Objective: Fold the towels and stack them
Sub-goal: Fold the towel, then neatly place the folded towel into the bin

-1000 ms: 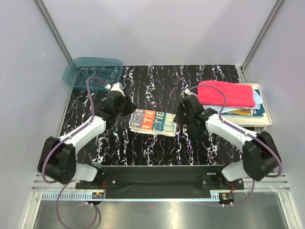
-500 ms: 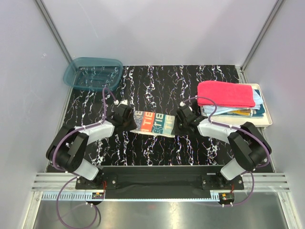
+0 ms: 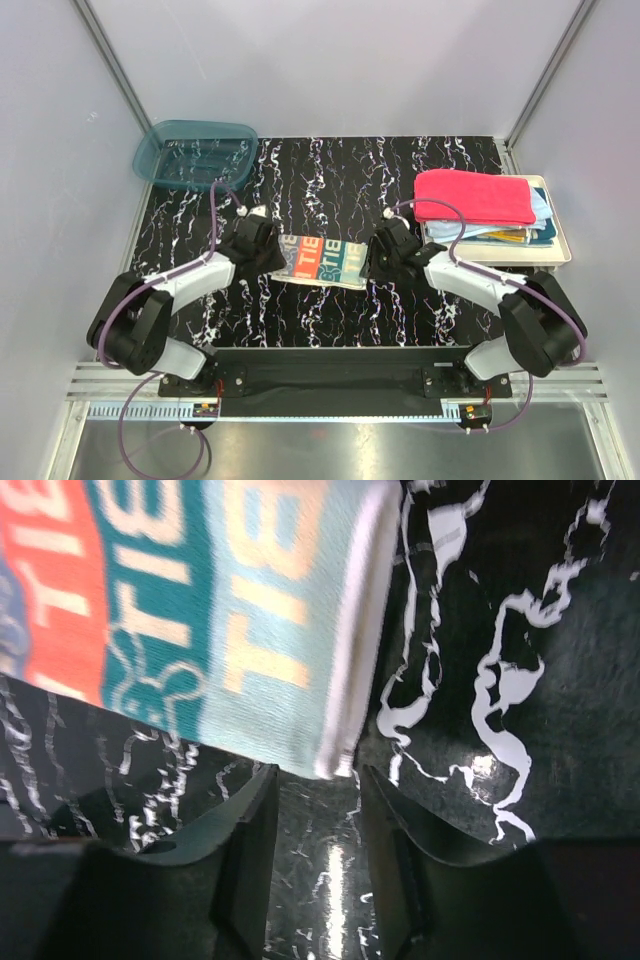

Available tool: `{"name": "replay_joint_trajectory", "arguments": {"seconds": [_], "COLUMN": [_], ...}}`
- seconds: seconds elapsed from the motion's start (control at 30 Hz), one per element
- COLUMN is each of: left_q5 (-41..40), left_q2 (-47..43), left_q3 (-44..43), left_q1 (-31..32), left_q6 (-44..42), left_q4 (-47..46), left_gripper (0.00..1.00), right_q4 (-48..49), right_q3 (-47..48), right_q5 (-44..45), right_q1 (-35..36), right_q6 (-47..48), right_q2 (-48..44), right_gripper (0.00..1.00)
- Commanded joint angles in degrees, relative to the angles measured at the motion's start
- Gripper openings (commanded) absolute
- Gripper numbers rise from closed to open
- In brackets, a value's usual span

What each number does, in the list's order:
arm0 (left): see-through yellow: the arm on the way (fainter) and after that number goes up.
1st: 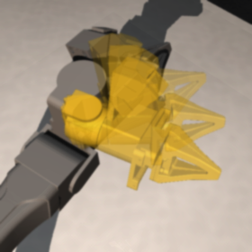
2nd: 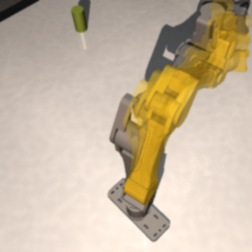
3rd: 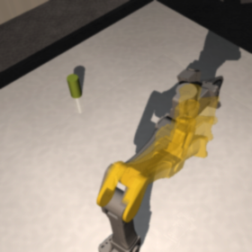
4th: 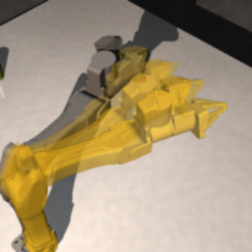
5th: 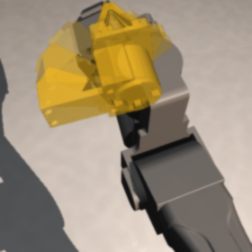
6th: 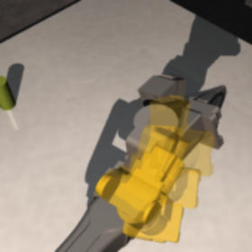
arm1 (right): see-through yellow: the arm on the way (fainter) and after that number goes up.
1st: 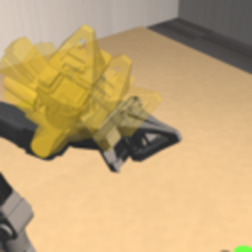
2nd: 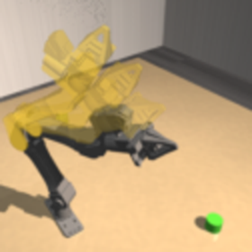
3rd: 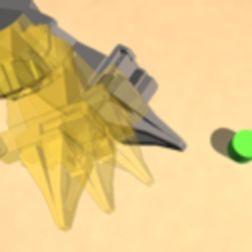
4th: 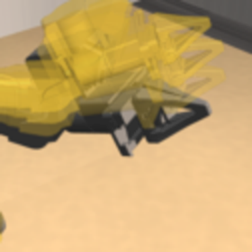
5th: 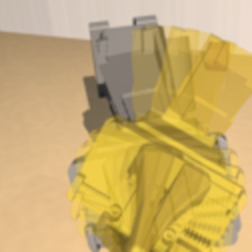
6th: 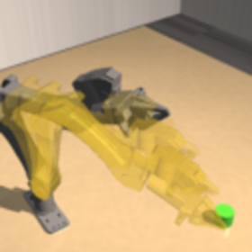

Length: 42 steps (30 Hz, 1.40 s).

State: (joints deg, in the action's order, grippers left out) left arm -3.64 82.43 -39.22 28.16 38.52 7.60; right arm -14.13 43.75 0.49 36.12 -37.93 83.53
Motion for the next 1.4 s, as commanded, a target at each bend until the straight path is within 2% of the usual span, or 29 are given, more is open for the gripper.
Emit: {"name": "replay_joint_trajectory", "arguments": {"seconds": [0.0,0.13,0.23,0.43,0.6,0.9,1.13,1.3,1.37], "left_q5": [-1.55,-1.19,0.64,5.66,4.26,2.15,2.06,2.76,2.85], "left_q2": [-3.86,-3.07,-0.70,9.12,14.85,18.46,17.68,16.27,14.60], "left_q3": [-7.35,-11.92,-13.86,-16.06,-15.80,-14.22,-14.39,-16.14,-18.07], "left_q1": [0.84,3.29,6.11,13.22,17.44,20.44,20.53,20.44,20.44], "left_q6": [-2.40,-2.49,-1.35,0.85,2.69,4.63,4.19,3.76,3.49], "left_q4": [4.08,5.06,2.43,-6.18,-7.42,-8.30,-7.77,-5.67,-3.74], "left_gripper": [0.27,0.27,0.26,0.22,0.18,0.15,0.16,0.15,0.16], "right_q4": [-3.44,-2.57,-1.17,3.67,5.07,10.44,12.20,8.43,5.54], "right_q3": [5.03,6.09,6.70,6.26,5.21,3.45,1.43,2.74,4.15], "right_q5": [4.69,5.31,5.75,5.92,6.71,7.07,7.59,9.26,9.88], "right_q1": [0.44,-0.26,-0.61,-2.10,-2.10,-2.19,-2.02,-1.58,-1.40], "right_q6": [1.19,0.84,0.40,-0.39,-1.53,-3.55,-4.96,-3.03,-1.80], "right_q2": [-3.37,-0.75,2.24,6.20,7.27,12.71,13.77,12.89,12.71], "right_gripper": [0.46,0.50,0.51,0.57,0.64,0.63,0.54,0.24,0.16]}}
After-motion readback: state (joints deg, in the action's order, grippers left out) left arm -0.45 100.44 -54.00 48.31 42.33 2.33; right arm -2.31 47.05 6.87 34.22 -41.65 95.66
